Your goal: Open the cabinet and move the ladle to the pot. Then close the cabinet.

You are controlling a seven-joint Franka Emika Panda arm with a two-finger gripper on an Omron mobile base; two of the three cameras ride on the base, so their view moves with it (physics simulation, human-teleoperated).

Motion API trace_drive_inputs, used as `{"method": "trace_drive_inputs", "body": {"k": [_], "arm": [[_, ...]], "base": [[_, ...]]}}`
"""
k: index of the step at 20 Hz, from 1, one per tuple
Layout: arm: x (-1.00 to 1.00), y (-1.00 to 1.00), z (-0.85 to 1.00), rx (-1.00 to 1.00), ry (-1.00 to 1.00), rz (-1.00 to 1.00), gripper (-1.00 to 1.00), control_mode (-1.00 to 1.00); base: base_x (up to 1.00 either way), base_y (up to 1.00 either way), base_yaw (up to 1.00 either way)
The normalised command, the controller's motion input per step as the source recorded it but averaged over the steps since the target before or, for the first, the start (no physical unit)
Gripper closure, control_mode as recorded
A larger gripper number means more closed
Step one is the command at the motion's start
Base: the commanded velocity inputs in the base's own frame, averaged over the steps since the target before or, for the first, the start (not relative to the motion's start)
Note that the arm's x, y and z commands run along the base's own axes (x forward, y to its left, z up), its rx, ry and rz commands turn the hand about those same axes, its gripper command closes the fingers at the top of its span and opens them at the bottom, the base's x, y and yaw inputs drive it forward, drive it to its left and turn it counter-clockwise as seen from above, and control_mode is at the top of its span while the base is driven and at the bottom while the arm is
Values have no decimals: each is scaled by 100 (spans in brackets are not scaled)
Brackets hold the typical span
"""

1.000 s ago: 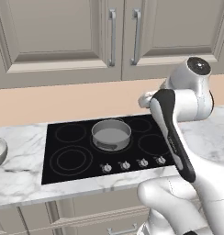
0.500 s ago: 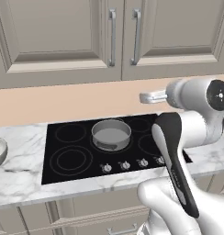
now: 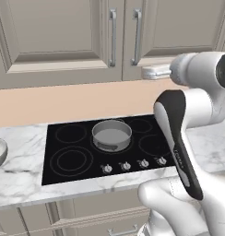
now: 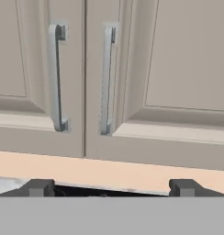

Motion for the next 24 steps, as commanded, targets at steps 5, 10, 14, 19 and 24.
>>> {"method": "trace_drive_inputs", "body": {"k": [5,10,14,19,24], "arm": [[0,2,46,1,0,-1,-100,-100],[0,8,15,1,2,-3,-100,-100],[19,7,0,0,4,-4,-100,-100],[32,1,0,0,7,-5,-100,-100],[38,1,0,1,1,-4,-100,-100]], "base": [[0,0,0],[0,0,0],[0,0,0],[0,0,0],[0,0,0]]}}
